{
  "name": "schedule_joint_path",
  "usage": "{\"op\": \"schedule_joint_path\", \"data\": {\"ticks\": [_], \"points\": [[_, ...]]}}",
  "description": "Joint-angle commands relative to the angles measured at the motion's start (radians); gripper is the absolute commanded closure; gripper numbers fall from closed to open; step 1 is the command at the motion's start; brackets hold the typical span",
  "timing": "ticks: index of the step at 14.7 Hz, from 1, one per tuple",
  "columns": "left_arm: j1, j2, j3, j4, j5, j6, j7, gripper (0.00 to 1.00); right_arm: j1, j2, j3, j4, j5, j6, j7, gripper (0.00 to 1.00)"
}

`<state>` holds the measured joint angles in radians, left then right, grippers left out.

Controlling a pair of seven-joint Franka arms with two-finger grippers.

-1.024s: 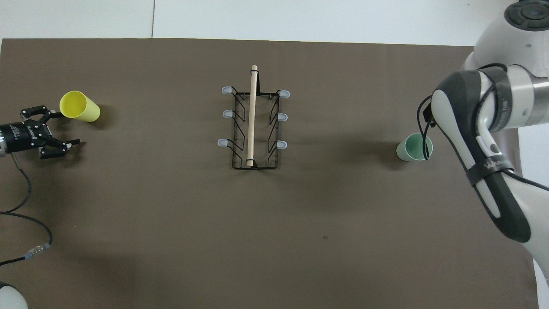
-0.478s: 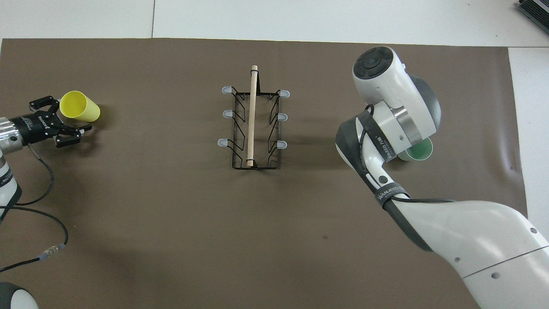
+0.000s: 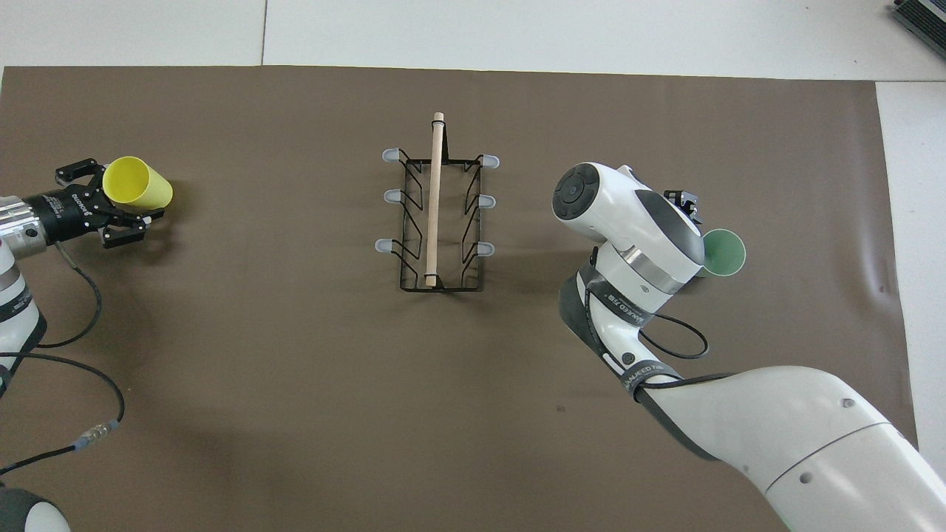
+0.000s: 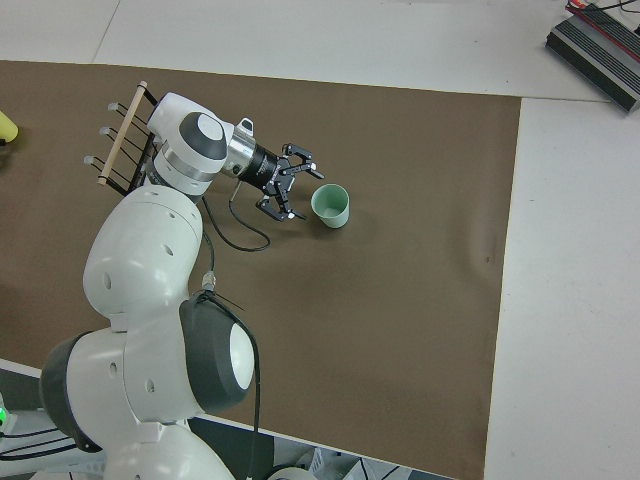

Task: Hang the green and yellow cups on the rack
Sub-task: 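Grasp the yellow cup with the left gripper while the right gripper grasps the green cup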

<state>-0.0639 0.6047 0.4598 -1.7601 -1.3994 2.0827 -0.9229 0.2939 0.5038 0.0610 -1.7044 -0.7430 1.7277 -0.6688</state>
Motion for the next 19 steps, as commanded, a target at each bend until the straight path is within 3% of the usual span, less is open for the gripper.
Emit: {"op": "schedule_joint_path", "data": {"ticks": [1,5,6,7,8,12,16,19], "points": [[-0.023,-0.023,-0.007,-0.021,-0.020,0.077,-0.007,0.00,0.008,-0.036,0.006,-0.081,-0.084,0.018,-0.092,0.00],[-0.031,-0.025,-0.047,-0.022,-0.023,0.125,-0.010,0.00,0.047,-0.033,0.005,-0.158,-0.196,0.016,-0.080,0.00],[-0.036,-0.029,-0.052,-0.022,-0.023,0.148,-0.016,0.06,0.053,-0.027,0.005,-0.162,-0.219,0.013,-0.062,0.00],[-0.054,-0.042,-0.059,-0.022,-0.023,0.186,-0.039,0.38,0.051,-0.022,0.005,-0.162,-0.234,0.009,-0.051,0.00],[-0.062,-0.051,-0.059,-0.025,-0.010,0.189,-0.031,0.99,0.048,-0.015,0.005,-0.162,-0.236,0.010,-0.031,0.00],[-0.099,-0.105,-0.058,-0.015,0.009,0.197,0.062,1.00,0.065,0.035,0.005,-0.162,-0.298,-0.017,0.014,0.00],[-0.103,-0.213,-0.066,0.011,0.265,0.198,0.050,1.00,0.091,0.068,0.005,-0.162,-0.389,-0.059,0.046,0.00],[-0.125,-0.246,-0.090,0.049,0.547,0.208,0.009,1.00,0.080,0.087,0.005,-0.172,-0.453,-0.059,0.051,0.00]]}}
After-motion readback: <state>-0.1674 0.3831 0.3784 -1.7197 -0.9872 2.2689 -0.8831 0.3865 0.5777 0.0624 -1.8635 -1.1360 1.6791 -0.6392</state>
